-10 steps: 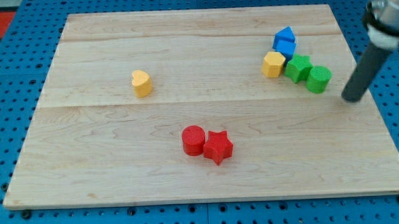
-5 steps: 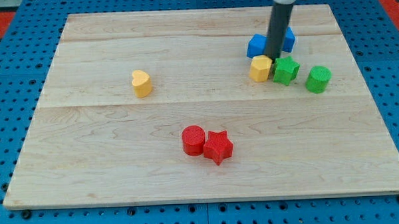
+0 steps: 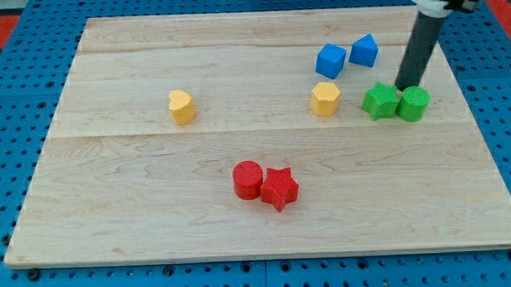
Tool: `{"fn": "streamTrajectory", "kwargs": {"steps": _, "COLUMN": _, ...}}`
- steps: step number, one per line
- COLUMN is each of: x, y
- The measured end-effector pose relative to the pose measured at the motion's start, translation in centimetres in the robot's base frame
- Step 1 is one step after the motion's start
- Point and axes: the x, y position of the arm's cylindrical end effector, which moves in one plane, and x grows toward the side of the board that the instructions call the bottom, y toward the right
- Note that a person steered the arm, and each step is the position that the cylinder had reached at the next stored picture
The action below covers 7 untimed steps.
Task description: Push the green blocks to the bottom right of the hexagon
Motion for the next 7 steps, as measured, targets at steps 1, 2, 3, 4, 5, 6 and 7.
{"fn": "streamTrajectory", "kwargs": {"steps": 1, "x": 4.8, "y": -0.8}}
{"fn": "streamTrajectory", "kwargs": {"steps": 2, "x": 2.0, "y": -1.6}}
{"fn": "streamTrajectory", "kwargs": {"steps": 3, "x": -4.0, "y": 0.8}}
{"fn": "streamTrajectory", "kwargs": {"steps": 4, "x": -3.8, "y": -3.3}}
{"fn": "streamTrajectory", "kwargs": {"steps": 5, "x": 0.4, "y": -4.3}}
{"fn": "streamTrajectory", "kwargs": {"steps": 6, "x": 4.5, "y": -3.6}}
{"fn": "streamTrajectory", "kwargs": {"steps": 7, "x": 5.3, "y": -2.6}}
